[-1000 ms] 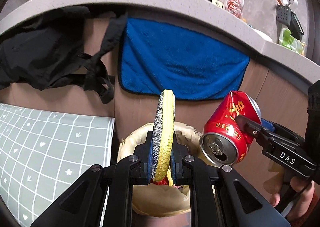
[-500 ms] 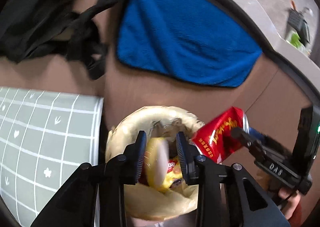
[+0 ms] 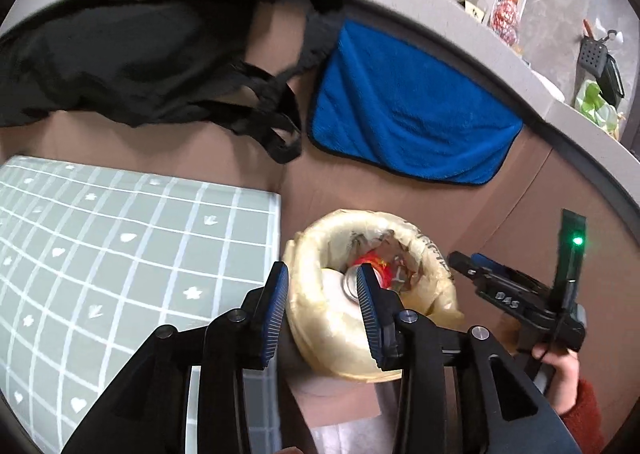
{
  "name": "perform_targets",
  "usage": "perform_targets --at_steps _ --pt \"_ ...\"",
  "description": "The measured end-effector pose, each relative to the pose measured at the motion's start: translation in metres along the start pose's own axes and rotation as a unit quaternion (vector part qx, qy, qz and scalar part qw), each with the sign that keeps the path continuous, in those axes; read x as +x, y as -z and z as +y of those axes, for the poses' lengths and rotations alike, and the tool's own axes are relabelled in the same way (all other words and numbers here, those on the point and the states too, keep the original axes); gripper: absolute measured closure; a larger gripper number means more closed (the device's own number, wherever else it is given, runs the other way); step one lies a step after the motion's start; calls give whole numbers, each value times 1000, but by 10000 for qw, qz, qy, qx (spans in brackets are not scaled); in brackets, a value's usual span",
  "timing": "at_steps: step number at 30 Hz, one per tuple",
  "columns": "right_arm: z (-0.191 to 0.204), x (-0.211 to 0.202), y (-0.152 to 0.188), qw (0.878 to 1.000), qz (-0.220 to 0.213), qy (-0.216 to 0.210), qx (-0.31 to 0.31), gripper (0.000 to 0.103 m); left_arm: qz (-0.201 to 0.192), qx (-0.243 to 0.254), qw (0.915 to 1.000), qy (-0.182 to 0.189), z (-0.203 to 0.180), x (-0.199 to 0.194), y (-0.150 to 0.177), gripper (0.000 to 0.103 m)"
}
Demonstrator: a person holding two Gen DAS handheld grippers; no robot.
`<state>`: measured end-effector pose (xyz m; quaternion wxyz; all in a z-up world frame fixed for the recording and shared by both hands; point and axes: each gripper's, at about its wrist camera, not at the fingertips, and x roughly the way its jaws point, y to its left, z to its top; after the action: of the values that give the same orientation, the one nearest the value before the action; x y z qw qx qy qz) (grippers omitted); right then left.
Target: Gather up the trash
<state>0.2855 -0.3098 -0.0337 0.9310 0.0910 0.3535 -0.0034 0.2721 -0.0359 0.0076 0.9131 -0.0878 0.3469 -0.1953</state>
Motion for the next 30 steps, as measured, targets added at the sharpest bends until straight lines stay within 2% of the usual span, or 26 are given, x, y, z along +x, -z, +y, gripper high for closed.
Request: perform_targets --at_steps 4,8,10,14,17,21,24,26,30 --pt "13 -36 12 9995 -267 -155 22 49 -358 60 9985 -399 -5 -40 21 66" --pt "38 -91 34 9977 -599 -293 -154 49 -763 279 9934 -806 -15 -92 60 63" --pt "54 -127 54 9952 -798 -453 -342 49 -886 477 9893 -1056 -23 -113 83 62" --pt "86 -181 101 9898 -964 -602 -856 49 -1084 831 9840 -1147 -38 -150 126 62" --pt "104 -201 132 9863 -978 -616 -1178 49 -1089 974 9830 -1113 -46 -166 146 62" --pt "114 -229 165 9839 -1253 -316 -1236 49 -1023 1063 9811 -1250 -52 -183 167 62" --pt "111 -243 176 9855 -1374 -334 -934 49 -911 929 9826 -1325 -49 -193 176 62" --pt "111 -248 182 9860 -1405 -333 -829 49 -906 831 9805 -1531 -46 -198 179 62" --pt "122 -253 191 9847 -1407 -399 -947 49 -986 633 9769 -1786 -40 -210 182 62"
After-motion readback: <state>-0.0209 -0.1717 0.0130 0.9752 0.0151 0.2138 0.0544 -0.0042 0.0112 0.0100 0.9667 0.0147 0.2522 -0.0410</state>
